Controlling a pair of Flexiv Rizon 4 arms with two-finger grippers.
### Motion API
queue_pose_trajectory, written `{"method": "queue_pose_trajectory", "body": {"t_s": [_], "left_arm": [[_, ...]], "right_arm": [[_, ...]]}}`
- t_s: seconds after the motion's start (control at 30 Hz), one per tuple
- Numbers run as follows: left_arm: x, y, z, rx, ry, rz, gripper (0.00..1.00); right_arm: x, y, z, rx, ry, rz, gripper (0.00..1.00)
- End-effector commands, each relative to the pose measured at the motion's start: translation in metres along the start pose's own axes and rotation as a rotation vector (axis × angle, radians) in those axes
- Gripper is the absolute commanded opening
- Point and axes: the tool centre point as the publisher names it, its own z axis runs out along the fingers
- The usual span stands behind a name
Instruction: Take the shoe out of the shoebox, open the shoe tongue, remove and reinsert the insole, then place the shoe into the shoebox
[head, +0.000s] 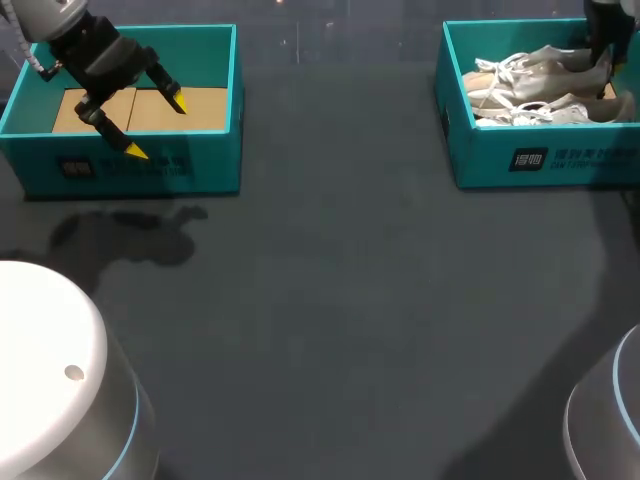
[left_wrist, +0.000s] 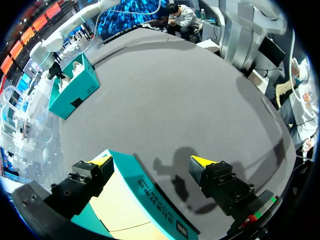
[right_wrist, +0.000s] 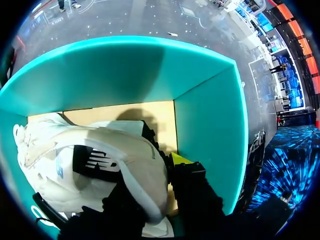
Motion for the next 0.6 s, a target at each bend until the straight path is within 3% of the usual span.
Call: {"method": "queue_pose_trajectory", "body": {"t_s": [0.03, 0.17, 0.6], "left_arm": [[0.0, 0.0, 0.0, -0.001, 0.002, 0.001, 1.0], [0.0, 0.0, 0.0, -0.001, 0.002, 0.001, 1.0], [0.0, 0.0, 0.0, -0.001, 0.002, 0.001, 1.0]], "right_arm": [[0.003, 0.004, 0.006, 0.021, 0.012, 0.0, 0.14], [0.006, 0.001, 0.01, 0.032, 0.03, 0.0, 0.14], [0.006, -0.001, 0.017, 0.055, 0.064, -0.001, 0.38]]}}
